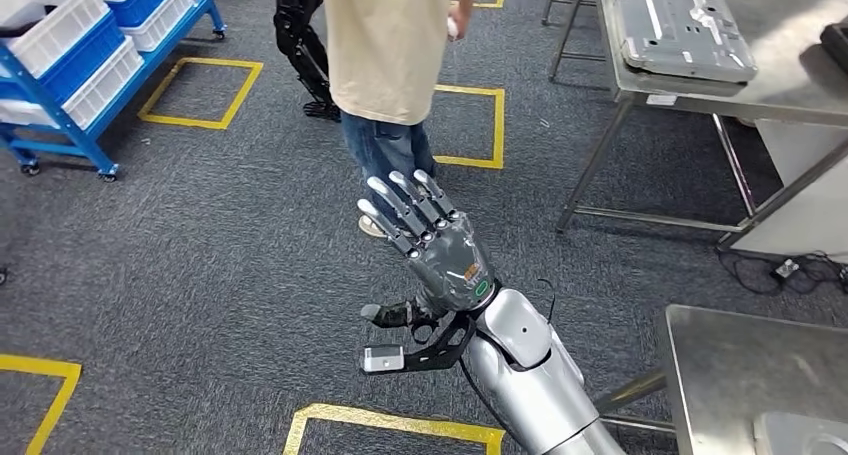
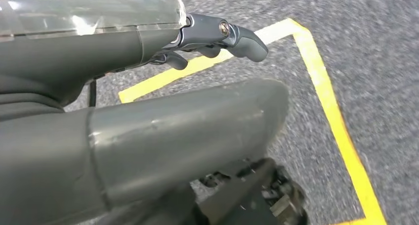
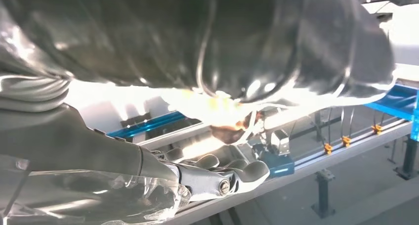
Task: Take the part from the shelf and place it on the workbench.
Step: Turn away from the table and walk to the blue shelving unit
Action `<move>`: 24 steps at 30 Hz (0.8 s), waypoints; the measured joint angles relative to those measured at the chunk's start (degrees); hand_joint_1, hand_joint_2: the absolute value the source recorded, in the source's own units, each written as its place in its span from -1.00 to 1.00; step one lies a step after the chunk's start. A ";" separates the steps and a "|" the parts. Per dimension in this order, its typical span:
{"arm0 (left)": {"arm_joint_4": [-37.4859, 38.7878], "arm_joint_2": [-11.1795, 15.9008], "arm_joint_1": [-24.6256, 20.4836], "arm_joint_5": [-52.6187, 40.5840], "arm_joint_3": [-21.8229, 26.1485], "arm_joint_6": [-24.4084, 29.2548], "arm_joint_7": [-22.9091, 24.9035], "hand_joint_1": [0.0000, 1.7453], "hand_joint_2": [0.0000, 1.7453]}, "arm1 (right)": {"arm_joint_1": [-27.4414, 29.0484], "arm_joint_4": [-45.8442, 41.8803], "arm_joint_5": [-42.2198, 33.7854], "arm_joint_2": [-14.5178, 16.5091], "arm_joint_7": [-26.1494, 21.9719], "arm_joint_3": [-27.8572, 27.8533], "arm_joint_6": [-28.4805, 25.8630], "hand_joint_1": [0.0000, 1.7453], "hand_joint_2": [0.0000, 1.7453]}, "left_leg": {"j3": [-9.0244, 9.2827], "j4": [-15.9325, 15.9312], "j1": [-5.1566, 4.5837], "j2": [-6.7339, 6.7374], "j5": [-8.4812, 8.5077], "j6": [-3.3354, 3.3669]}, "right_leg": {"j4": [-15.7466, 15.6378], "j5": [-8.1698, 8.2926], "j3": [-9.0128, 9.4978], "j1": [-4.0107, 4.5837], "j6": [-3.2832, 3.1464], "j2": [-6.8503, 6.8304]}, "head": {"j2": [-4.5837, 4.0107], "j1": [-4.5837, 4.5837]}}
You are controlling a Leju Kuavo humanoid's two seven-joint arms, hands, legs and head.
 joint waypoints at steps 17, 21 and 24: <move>-0.01 -0.43 -1.84 -0.21 0.72 -0.09 -0.72 -1.00 -1.00 | -1.92 -0.86 -3.24 1.50 -0.75 -1.42 -0.01 -1.00 -1.00 | -2.59 4.08 -0.14 -5.56 -1.83 -1.16 | -2.73 2.77 0.31 -0.20 -2.55 6.78 | 0.00 -0.07; -0.01 -0.39 -2.12 -0.11 1.01 -0.10 -0.15 -1.00 -1.00 | -1.46 -0.32 -3.86 1.54 -0.13 -1.26 -0.01 -1.00 -1.00 | -7.99 14.38 0.51 -2.02 -5.54 -2.24 | -2.55 2.18 0.63 -0.04 -2.71 3.15 | 0.00 -0.12; -0.01 -0.20 -1.98 0.01 1.03 -0.11 0.51 -1.00 -1.00 | -1.30 0.26 -4.31 1.37 1.00 -0.65 -0.01 -1.00 -1.00 | -3.80 6.37 0.90 0.06 -1.21 -2.71 | -1.72 1.31 0.66 -0.27 -2.11 1.08 | 0.00 -0.13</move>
